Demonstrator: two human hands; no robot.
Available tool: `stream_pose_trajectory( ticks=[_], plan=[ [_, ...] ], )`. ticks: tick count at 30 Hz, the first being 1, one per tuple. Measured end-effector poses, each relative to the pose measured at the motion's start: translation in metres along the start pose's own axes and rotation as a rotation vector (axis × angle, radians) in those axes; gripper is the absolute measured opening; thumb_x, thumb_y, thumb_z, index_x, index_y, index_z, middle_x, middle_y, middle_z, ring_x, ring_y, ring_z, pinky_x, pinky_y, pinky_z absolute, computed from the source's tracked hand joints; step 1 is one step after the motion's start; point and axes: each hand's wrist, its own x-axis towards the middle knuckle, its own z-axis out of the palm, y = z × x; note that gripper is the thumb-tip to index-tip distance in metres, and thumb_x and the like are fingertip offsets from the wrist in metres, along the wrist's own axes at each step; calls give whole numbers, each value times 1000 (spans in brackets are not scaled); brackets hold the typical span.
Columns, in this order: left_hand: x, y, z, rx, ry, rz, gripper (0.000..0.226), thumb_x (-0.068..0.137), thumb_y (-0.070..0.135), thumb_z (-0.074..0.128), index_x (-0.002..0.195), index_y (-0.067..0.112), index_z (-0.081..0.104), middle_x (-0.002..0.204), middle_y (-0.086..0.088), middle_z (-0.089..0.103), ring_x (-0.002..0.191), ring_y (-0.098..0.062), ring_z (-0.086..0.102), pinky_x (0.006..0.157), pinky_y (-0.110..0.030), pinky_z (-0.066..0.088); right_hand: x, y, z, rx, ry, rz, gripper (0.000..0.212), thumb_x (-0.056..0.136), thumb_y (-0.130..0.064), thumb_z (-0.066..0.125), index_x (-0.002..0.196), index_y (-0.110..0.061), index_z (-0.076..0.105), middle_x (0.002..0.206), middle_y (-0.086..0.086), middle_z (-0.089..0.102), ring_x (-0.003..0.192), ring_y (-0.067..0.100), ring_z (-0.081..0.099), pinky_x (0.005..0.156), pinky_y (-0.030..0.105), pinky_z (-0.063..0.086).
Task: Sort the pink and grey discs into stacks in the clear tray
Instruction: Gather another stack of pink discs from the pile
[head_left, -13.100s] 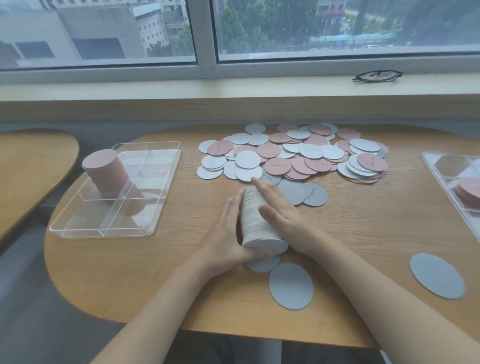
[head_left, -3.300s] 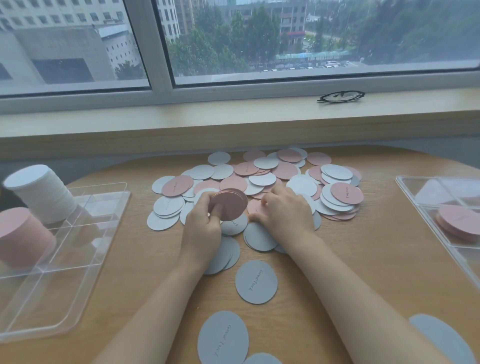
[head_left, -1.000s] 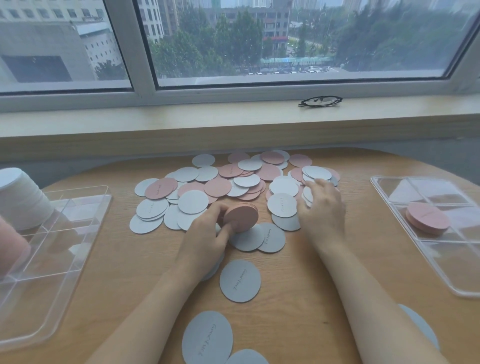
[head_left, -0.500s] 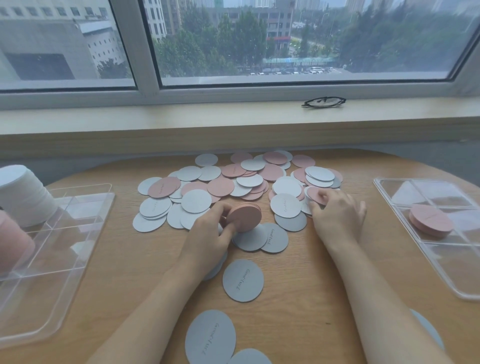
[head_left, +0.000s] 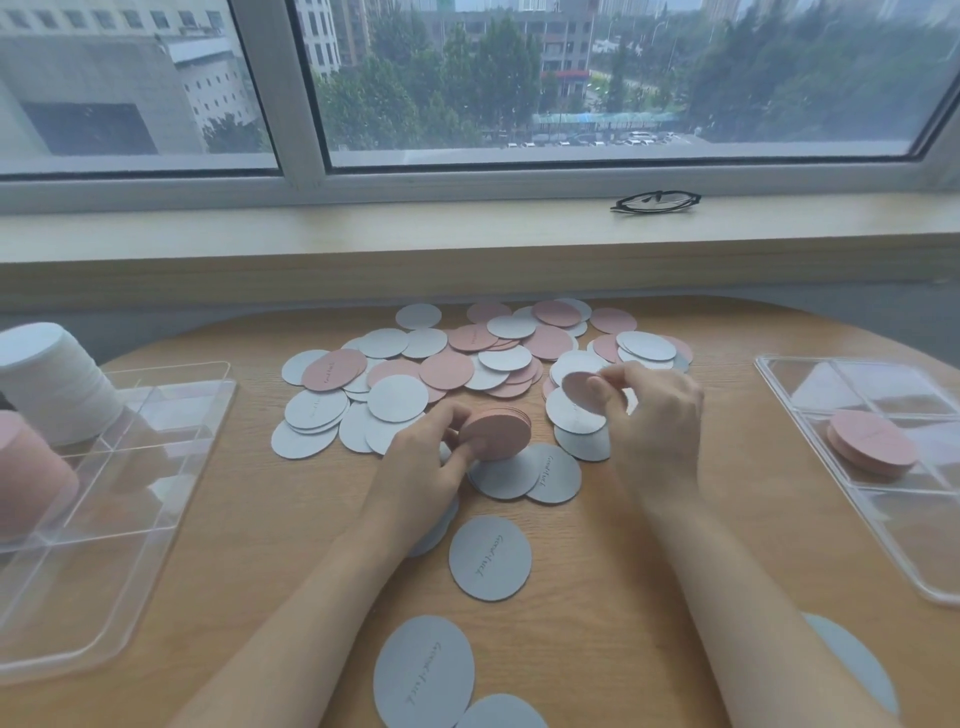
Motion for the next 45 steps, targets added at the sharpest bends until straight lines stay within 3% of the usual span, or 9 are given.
stream_pose_trajectory(
  ticks=[4,7,16,21,24,29,32,36,45],
  plan=[
    [1,0,0,3,9,18,12,93,17,69,103,22,64,89,23,64,72,6,57,64,-7,38,-13,-26,3,424,-216,96,9,92,-21,69,91,-29,69,85,-16,71,86,3,64,80,22,49],
    [1,-1,1,-2,21,16,14,92,16,70,104,21,64,88,23,64,75,6,58,66,-8,39,-18,-34,11,586,-345,123,11,95,-16,65,96,-23,72,88,-9,74,86,10,69,79,27,54],
    [2,-4,-1,-61,42,42,30,95,22,66,125,27,67,103,17,64,89,-7,61,75,-12,41,-27,-41,29,424,-534,-51,43,86,-8,69,126,-23,60,111,-11,69,102,7,64,86,19,50],
    [6,1,-11,-400,37,-133,30,106,31,47,126,23,68,123,6,59,104,7,56,88,-5,38,-29,-45,35,409,-518,-108,42,87,-2,65,125,-20,61,111,-13,68,102,7,62,89,16,47],
    [6,3,-18,-443,95,-177,43,109,40,30,123,24,67,126,6,61,96,10,54,82,1,35,-28,-53,40,417,-490,-108,40,87,-2,66,123,-19,63,107,-14,67,99,4,62,85,9,44],
    [12,0,-27,-422,128,-121,33,109,35,36,122,24,64,124,8,61,103,6,54,87,-2,36,-23,-69,59,391,-408,-137,35,84,-16,65,118,-24,62,105,-11,71,95,15,66,82,36,54],
    [31,-24,-39,-205,233,-144,16,101,23,56,113,27,66,116,10,61,101,-1,54,86,-12,41,-24,-68,63,383,-385,-110,38,79,-23,59,117,-23,64,103,-9,71,89,15,66,80,41,54],
    [59,-76,-61,267,271,-292,25,95,22,59,119,21,65,124,2,57,119,-23,51,100,-36,42,-27,-66,62,371,-413,-102,42,77,-25,58,118,-22,65,100,-8,72,73,11,59,75,40,54],
    [85,-104,-81,619,115,-418,44,100,47,45,137,26,57,142,-1,53,130,-27,44,104,-38,37,-26,-65,61,403,-421,-93,39,80,-17,63,119,-23,64,101,-9,71,76,10,57,76,34,53]
  ],
)
